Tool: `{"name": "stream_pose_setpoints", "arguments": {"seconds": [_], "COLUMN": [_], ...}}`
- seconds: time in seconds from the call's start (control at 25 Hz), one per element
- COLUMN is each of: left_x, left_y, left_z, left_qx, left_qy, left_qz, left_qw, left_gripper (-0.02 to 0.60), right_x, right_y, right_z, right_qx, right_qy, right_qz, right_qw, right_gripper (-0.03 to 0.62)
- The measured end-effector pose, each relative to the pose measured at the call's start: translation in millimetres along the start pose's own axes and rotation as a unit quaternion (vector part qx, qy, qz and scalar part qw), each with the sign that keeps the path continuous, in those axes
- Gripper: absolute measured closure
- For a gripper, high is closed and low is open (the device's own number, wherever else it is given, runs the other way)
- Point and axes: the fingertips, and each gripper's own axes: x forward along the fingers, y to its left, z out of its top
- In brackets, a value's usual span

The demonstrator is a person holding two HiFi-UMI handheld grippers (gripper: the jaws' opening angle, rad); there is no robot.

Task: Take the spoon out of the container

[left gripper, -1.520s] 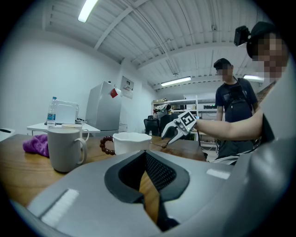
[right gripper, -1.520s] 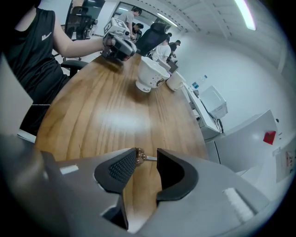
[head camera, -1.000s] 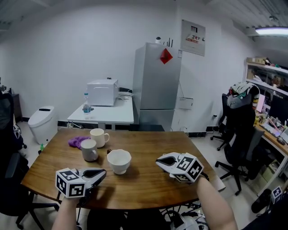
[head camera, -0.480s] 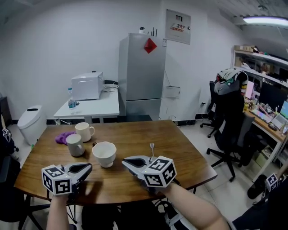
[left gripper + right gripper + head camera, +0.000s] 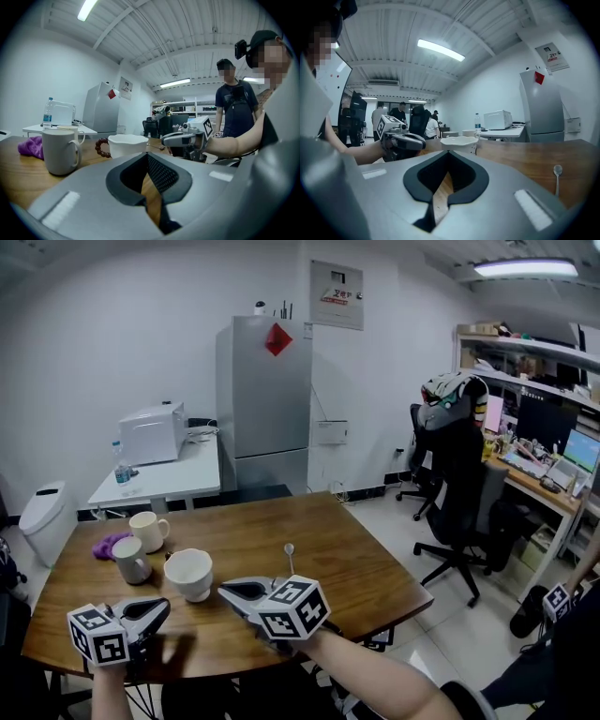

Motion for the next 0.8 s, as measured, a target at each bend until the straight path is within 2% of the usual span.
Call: {"name": "stream_pose_setpoints", "arguments": {"seconds": [0.56, 0.8], "left_x": [-0.1, 7.1], "left_y": [1.5, 0.1], "left_z": [0.8, 2.0], "left_qx": [0.004, 0.004], "left_qy": [-0.003, -0.002], "left_qz": [0.003, -0.008], "left_qw": [1.0000, 1.0000], "left_gripper": [0.569, 0.569], "right_x": [2.3, -2.2], "right_y": [2.1, -1.5], "right_z": [-0.6, -1.2], "right_qx": [-0.001, 0.000], "right_qy": [0.001, 0.000], "right_qz": [0.006, 0.001], "right_qw": [1.000, 1.000], "right_gripper": [0.594, 0.594]}}
